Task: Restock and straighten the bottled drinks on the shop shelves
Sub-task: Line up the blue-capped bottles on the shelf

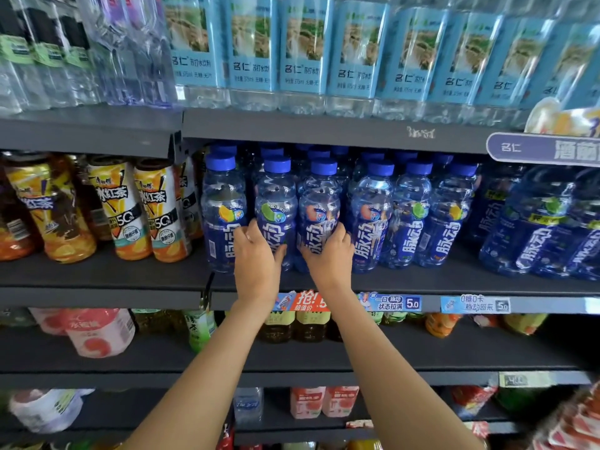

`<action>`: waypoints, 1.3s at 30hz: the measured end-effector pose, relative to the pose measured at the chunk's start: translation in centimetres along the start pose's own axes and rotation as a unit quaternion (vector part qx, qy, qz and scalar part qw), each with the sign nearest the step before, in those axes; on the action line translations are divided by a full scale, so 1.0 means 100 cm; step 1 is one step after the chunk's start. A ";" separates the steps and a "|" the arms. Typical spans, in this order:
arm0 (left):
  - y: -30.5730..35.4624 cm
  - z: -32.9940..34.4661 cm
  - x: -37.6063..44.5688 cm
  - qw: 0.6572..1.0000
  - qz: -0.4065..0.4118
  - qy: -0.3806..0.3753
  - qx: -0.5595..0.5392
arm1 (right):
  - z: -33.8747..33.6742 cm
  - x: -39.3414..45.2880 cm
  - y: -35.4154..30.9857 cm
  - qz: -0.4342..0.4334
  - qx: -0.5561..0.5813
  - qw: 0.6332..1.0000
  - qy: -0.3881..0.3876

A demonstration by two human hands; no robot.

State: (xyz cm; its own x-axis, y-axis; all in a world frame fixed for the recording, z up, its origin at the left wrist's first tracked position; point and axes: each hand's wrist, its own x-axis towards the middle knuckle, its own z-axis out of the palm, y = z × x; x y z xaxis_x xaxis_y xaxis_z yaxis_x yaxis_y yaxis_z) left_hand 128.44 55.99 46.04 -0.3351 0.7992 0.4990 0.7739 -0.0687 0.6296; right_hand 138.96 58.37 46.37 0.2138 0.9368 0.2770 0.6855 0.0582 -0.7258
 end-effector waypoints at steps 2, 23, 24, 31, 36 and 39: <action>-0.001 0.001 0.001 1.000 -0.001 -0.001 -0.004 | 0.001 -0.001 0.000 0.001 -0.004 1.000 0.018; -0.003 -0.009 0.002 0.997 -0.011 -0.065 0.027 | 0.007 0.003 -0.011 0.042 -0.052 0.996 0.056; -0.004 -0.009 0.000 0.997 -0.013 -0.073 0.035 | 0.006 0.003 -0.010 0.036 -0.050 0.997 0.044; -0.007 -0.004 -0.007 0.996 -0.044 -0.071 -0.014 | 0.002 0.007 -0.005 0.032 0.053 0.998 0.014; -0.005 -0.005 -0.016 0.996 0.079 0.048 -0.003 | -0.014 0.020 -0.007 -0.047 0.110 0.992 0.030; 0.004 0.003 -0.018 0.979 0.185 0.083 0.022 | -0.031 0.011 0.008 -0.144 0.020 0.974 0.171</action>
State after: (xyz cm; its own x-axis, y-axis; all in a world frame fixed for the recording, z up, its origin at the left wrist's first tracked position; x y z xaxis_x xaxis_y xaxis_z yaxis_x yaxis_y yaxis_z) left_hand 129.51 54.76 45.21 -0.1079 0.6160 0.7803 0.8798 -0.3064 0.3635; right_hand 141.88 58.33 48.05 0.2416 0.7100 0.6615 0.7250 0.3211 -0.6094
